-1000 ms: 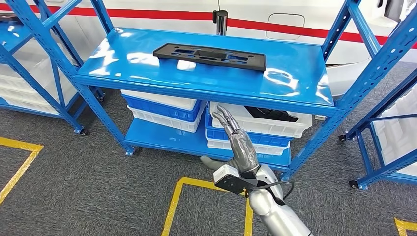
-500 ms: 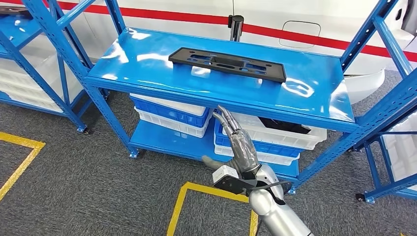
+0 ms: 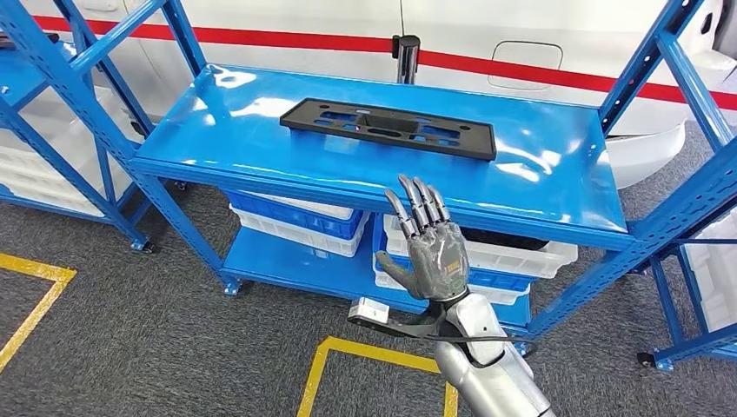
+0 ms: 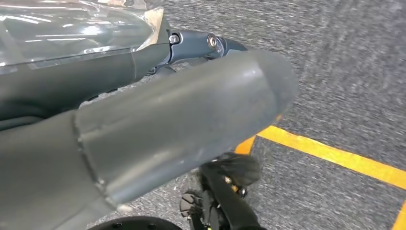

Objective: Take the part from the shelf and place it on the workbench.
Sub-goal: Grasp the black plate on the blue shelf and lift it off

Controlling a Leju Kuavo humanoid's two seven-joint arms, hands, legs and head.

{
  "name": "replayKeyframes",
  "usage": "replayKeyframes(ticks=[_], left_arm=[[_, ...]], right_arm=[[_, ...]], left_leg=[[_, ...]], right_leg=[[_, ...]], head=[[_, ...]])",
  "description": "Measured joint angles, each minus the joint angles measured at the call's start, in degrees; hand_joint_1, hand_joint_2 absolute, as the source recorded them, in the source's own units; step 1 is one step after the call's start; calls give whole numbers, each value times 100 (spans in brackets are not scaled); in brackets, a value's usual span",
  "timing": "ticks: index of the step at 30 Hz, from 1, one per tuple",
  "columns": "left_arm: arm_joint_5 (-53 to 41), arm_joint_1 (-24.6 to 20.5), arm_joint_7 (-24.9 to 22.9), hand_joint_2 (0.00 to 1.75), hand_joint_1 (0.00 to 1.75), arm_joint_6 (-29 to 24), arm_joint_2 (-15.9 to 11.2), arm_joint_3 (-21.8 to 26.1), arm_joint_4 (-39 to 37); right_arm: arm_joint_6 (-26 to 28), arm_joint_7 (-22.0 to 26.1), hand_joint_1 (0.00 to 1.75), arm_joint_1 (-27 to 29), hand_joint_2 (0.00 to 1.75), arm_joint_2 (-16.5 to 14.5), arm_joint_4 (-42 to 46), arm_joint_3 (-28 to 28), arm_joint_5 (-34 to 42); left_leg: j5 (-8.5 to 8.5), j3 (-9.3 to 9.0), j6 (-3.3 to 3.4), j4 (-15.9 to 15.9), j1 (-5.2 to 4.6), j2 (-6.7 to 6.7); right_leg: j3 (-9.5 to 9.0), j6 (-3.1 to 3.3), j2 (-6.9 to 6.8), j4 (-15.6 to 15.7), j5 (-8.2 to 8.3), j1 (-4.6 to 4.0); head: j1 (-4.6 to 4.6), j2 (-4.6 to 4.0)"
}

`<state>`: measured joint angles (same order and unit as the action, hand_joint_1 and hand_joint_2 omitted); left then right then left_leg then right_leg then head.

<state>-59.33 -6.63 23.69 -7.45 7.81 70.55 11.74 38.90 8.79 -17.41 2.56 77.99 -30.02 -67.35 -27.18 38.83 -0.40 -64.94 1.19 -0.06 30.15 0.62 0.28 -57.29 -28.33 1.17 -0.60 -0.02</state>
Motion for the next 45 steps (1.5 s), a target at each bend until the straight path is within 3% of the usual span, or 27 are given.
replayKeyframes(ticks=[2, 4, 6, 7, 8, 11, 12, 13, 15, 16, 18, 20, 22, 24, 27, 28, 29, 31, 33, 35, 37, 39, 41, 45], left_arm=[[-22, -12, -8, 0, 0, 2, 1, -20, 0], [-45, -21, -17, 0, 0, 5, 2, -33, 0], [-69, -18, -25, 0, 0, 13, 3, -44, 0], [-76, -18, -28, 0, 0, 16, 4, -49, 0], [-80, -22, -31, 0, 0, 19, 5, -54, 0], [-85, -26, -61, 0, 0, 20, 5, -59, 0], [-87, -19, -78, 0, 0, 20, 6, -60, -1], [-91, -12, -94, 0, 0, 21, 9, -60, -1], [-100, -6, -109, 0, 0, 21, 21, -61, -2], [-103, -5, -113, 0, 0, 21, 28, -61, -4], [-104, -9, -118, 0, 0, 21, 38, -61, -7], [-104, -8, -123, 0, 0, 20, 42, -61, -9], [-105, -2, -123, 0, 0, 18, 36, -61, -8], [-116, -8, -122, 0, 0, 18, 33, -62, -7], [-140, -5, -122, 0, 0, 17, 39, -63, -9], [-144, 1, -123, 0, 0, 17, 38, -63, -9], [-148, 4, -123, 0, 0, 17, 37, -63, -9], [-157, 7, -125, 0, 0, 19, 38, -64, -11], [-168, 3, -131, 0, 0, 20, 43, -65, -16], [-170, 7, -143, 0, 0, 18, 45, -66, -20], [-169, 19, -156, 0, 0, 17, 49, -66, -20], [-169, 17, -162, 0, 0, 15, 52, -66, -19], [-169, 13, -163, 0, 0, 13, 52, -66, -17], [-169, 12, -163, 0, 0, 13, 52, -66, -17]], right_arm=[[42, -174, 0, 1, 175, -13, 1, 50, -272], [53, -330, 0, 12, 175, -19, 2, 97, -444], [56, -445, 0, 25, 175, -21, 4, 134, -544], [56, -479, 0, 27, 175, -20, 4, 146, -572], [56, -508, 0, 25, 175, -20, 4, 157, -591], [47, -570, 0, 78, 175, -22, 3, 174, -631], [43, -583, 0, 111, 175, -22, 2, 177, -644], [39, -591, 0, 136, 175, -22, 2, 180, -654], [34, -595, 0, 158, 175, -24, 2, 188, -669], [32, -595, 0, 162, 175, -25, 2, 192, -673], [24, -598, 0, 164, 175, -28, -1, 198, -678], [18, -600, 0, 169, 175, -39, 0, 200, -679], [18, -604, 0, 169, 175, -57, 3, 202, -679], [15, -608, 0, 156, 175, -78, 3, 200, -685], [-1, -611, 0, 170, 175, -97, -18, 198, -701], [-8, -612, 0, 180, 175, -98, -30, 198, -709], [-14, -614, 0, 187, 175, -99, -41, 198, -718], [-25, -624, 0, 189, 175, -104, -58, 198, -737], [-28, -664, 0, 174, 175, -110, -72, 197, -787], [-17, -750, 0, 159, 175, -111, -87, 195, -909], [-3, -833, 0, 150, 175, -110, -99, 194, -1018], [0, -869, 0, 138, 175, -110, -108, 196, -1056], [0, -877, 0, 132, 175, -110, -113, 196, -1064], [0, -877, 0, 132, 175, -110, -114, 196, -1064]], left_leg=[[245, -185, 56, 549, -28, 13], [206, -249, 148, 669, -74, 9], [272, -362, 251, 736, -83, -7], [281, -420, 290, 761, -80, -11], [277, -472, 324, 781, -76, -15], [200, -543, 391, 793, -96, -31], [167, -573, 397, 793, -108, -42], [131, -615, 397, 792, -121, -54], [48, -732, 385, 793, -148, -76], [2, -798, 372, 789, -164, -84], [-86, -863, 319, 791, -184, -97], [-114, -877, 262, 736, -191, -102], [-163, -863, 213, 578, -177, -90], [-323, -622, 135, 122, -136, -59], [-662, 39, 19, -779, -57, -26], [-629, 148, -4, -814, -35, -20], [-452, 144, -22, -634, -14, -14], [66, -94, -58, 111, 20, -8], [215, -284, -15, 610, 2, -5], [176, -337, 95, 671, -34, -6], [245, -419, 187, 707, -34, -12], [225, -493, 267, 738, -35, -11], [203, -518, 304, 739, -46, -11], [201, -519, 306, 739, -47, -11]], right_leg=[[-83, -58, -4, 16, -77, -14], [-144, -149, -6, 14, -88, -43], [-165, -238, -8, -55, -93, -66], [-111, -253, -10, -184, -126, -74], [14, -235, -12, -408, -203, -71], [709, -188, -12, -1449, -563, -61], [884, -211, -12, -1625, -609, -61], [955, -245, -12, -1597, -551, -63], [786, -315, -14, -941, -138, -74], [664, -311, -16, -552, 76, -89], [492, -204, -22, -92, 235, -127], [435, -71, -19, -37, 233, -112], [314, -16, -19, 14, 300, -42], [206, 27, -26, 38, 274, -8], [164, 51, -19, 39, 202, -4], [138, 41, -13, 39, 174, 1], [96, 22, -7, 39, 140, 12], [-13, -36, 1, 39, 62, 33], [-70, -116, 1, 52, -3, 20], [-58, -191, -2, 80, -44, -17], [-64, -251, -11, 29, -115, -43], [69, -239, -20, -336, -287, -47], [232, -200, -23, -665, -418, -43], [250, -197, -23, -695, -430, -43]], head=[[1, 0], [-1, 1], [1, 1], [4, 1], [9, 0], [14, 1], [14, 1], [16, 1], [17, 0], [14, 0], [6, 0], [-7, 1], [-17, 1], [-38, 1], [-53, 0], [-56, 0], [-55, 0], [-58, 0], [-73, 1], [-81, 2], [-74, 2], [-62, 1], [-52, 0], [-52, 0]])
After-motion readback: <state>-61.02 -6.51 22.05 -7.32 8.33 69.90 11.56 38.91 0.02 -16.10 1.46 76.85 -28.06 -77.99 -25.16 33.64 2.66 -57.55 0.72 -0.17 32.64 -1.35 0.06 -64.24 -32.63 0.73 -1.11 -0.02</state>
